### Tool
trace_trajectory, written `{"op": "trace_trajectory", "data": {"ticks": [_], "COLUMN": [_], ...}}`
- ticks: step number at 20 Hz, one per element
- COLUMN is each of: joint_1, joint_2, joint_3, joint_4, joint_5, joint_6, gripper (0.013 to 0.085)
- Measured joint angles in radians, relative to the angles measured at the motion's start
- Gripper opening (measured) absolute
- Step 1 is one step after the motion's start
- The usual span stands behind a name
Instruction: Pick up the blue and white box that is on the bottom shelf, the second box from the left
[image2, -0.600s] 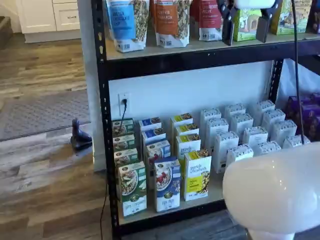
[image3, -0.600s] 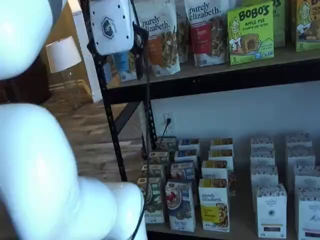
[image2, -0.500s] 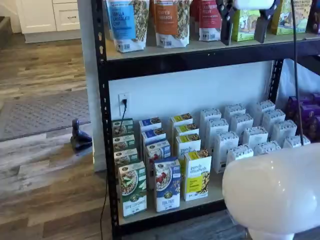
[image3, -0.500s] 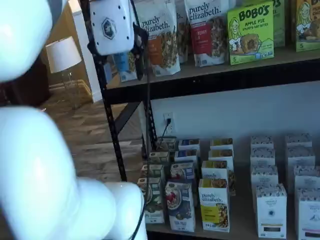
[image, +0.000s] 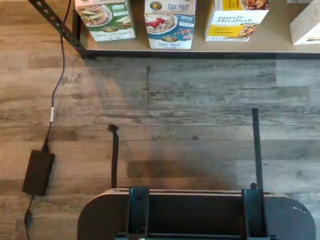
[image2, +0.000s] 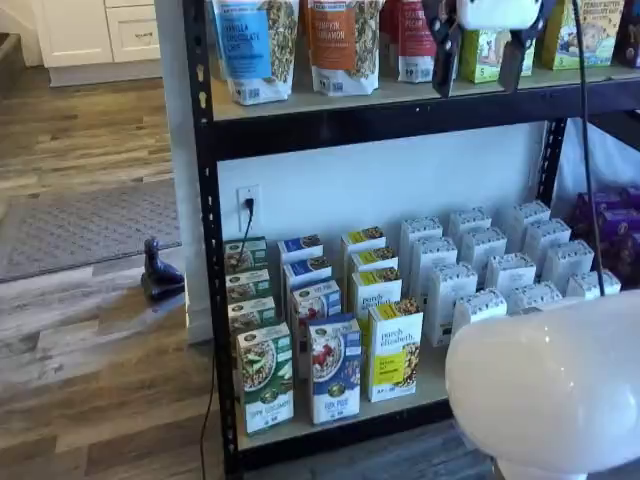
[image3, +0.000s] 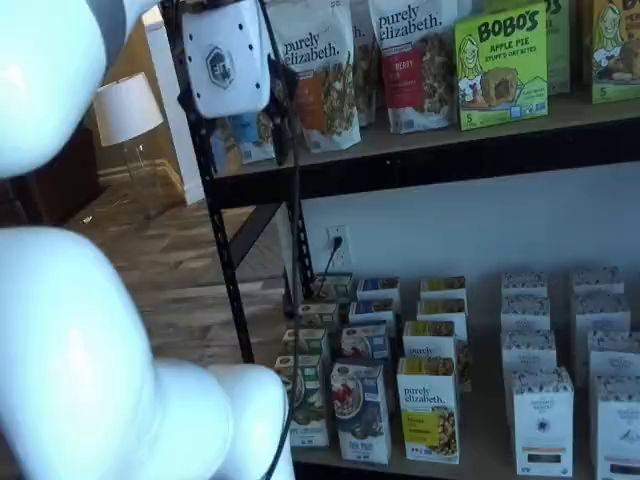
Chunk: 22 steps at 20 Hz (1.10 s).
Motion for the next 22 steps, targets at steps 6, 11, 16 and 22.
{"op": "trace_trajectory", "data": {"ticks": [6,11,16,22], "joint_1": [0.031,0.08,0.097,0.116], "joint_2": [0.005,0.011,0.016,0.041], "joint_3": [0.062,0.131,0.204,0.277], "joint_4": [-0.009,-0.051,-0.062,-0.065], "joint_5": [-0.065,-0.15,-0.231,-0.296], "joint_6": [0.024,0.063,0.08,0.099], "gripper": [0.085,0.085,0.085,0.085]}}
